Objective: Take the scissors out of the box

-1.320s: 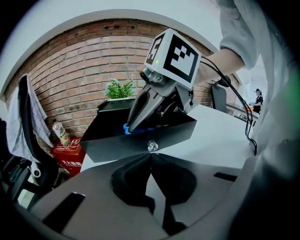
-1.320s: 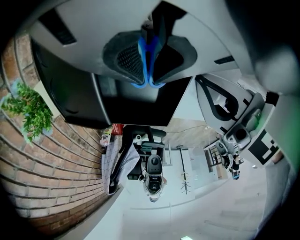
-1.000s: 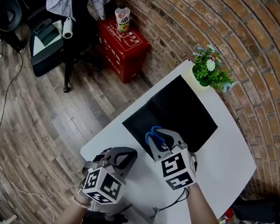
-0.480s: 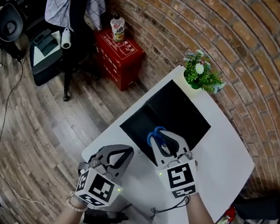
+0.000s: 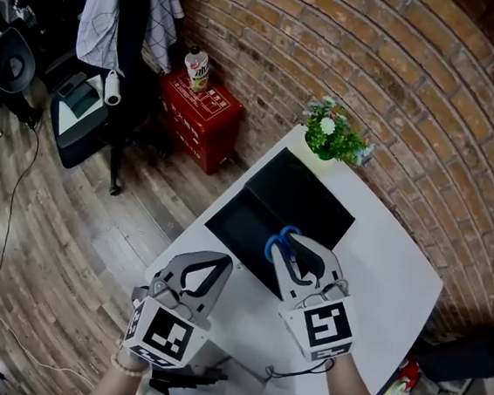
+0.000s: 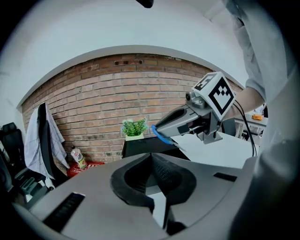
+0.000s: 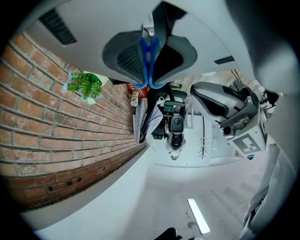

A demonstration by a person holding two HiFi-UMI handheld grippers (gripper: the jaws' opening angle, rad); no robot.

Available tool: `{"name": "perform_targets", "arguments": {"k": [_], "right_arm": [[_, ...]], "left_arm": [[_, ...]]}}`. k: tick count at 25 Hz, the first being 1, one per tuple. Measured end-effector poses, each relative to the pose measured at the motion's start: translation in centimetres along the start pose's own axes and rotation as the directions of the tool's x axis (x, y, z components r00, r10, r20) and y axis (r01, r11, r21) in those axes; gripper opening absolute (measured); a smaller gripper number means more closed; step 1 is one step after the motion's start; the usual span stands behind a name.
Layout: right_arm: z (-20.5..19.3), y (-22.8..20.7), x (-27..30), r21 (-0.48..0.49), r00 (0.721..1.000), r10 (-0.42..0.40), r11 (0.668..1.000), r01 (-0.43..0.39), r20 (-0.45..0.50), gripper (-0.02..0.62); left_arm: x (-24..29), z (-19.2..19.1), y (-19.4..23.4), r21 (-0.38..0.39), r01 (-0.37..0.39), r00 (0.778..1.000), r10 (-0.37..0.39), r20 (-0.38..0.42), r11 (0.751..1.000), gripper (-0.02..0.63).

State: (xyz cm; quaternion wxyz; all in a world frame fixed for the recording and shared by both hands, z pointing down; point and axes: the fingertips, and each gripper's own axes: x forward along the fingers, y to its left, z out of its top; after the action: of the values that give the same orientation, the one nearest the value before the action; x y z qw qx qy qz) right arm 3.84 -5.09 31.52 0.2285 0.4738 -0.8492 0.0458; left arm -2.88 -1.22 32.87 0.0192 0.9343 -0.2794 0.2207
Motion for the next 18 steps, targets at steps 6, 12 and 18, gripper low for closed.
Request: {"name": "perform_targets", "arguments": {"k": [6,12,18], "right_arm": [[0.8,0.4,-4.2,0.058,0.999,-0.039,0.998,0.038,0.023,0.089],[1.0,0.3,-8.1,0.118,0.992,-0.110,0.988,0.102,0.063,0.089],[0.3,0.2,-11.6,0.163,0.985,-0.158,0.976,0.145,0.071,0.089]], "left_arm": [[-1.6,3.6,-1.4,0.015,0.010,0.997,-0.011,0.071,1.000,0.018],[-2.7,6.2,-2.4,0.052,0.017,0.993,-0.023,0.119,0.998,0.018],[-3.6,7.4,-3.3,0.069,0.022,0.989,-0.032,0.145,0.997,0.018]]}}
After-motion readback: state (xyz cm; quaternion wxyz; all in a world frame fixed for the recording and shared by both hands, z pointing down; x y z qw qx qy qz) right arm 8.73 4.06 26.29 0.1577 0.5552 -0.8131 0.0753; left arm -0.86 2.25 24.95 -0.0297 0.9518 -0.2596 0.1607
